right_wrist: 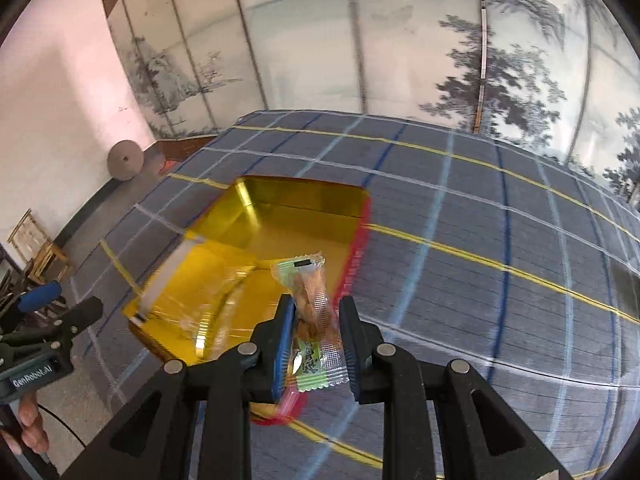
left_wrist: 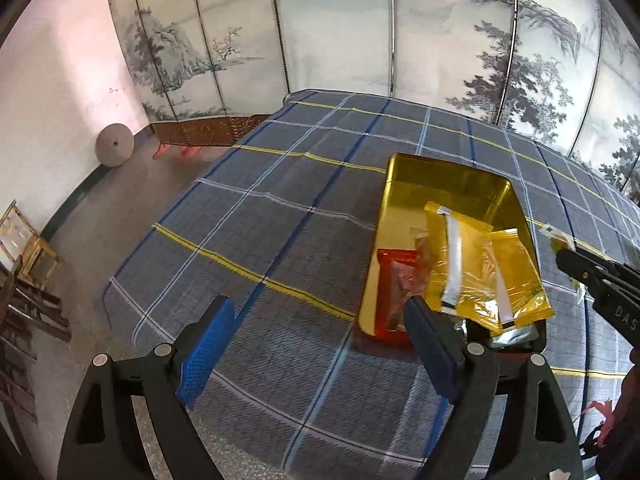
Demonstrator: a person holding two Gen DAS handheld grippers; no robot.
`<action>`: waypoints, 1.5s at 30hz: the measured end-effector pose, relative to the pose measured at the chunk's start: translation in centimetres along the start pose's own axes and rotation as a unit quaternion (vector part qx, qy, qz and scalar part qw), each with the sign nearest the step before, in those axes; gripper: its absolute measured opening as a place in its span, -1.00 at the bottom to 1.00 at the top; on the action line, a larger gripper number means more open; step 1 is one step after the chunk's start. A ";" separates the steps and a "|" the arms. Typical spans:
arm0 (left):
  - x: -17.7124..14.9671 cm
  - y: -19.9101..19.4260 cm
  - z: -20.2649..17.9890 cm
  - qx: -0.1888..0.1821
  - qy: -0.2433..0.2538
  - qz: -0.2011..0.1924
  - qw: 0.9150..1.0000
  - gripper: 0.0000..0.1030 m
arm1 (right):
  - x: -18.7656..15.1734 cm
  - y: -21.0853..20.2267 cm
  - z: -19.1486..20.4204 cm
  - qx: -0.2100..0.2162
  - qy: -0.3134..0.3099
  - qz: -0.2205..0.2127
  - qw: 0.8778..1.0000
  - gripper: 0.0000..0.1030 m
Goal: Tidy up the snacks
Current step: 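Carry the small green-label packet into the gold tin and open the right tool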
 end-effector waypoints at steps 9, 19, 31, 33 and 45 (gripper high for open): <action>-0.2 0.2 1.5 0.006 -0.009 0.008 1.000 0.64 | 0.7 1.6 3.0 -0.003 -0.015 0.012 1.000 -0.55; -0.4 0.4 2.1 0.006 -0.008 0.015 1.000 0.64 | 1.1 3.3 3.9 -0.012 -0.020 0.029 0.999 -0.55; -0.5 0.6 1.8 0.008 -0.002 0.022 1.000 0.64 | 0.8 3.6 4.6 -0.017 -0.035 0.027 0.999 -0.27; -0.6 0.5 1.7 0.009 -0.001 0.022 1.000 0.65 | 0.8 3.4 4.6 -0.023 -0.035 0.025 0.999 -0.07; -0.7 0.4 0.7 0.005 0.008 0.026 1.000 0.67 | -0.3 0.8 5.3 -0.018 -0.052 0.018 0.998 0.42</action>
Point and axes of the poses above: each gripper's, at about its wrist camera, not at the fingertips, and y roughly the way its jaws point, z to its left, x to its top, the point moved 2 cm from there along y, roughly the way its jaws point, and after that the axes turned 9 degrees about -y, right-handed, at the moved point
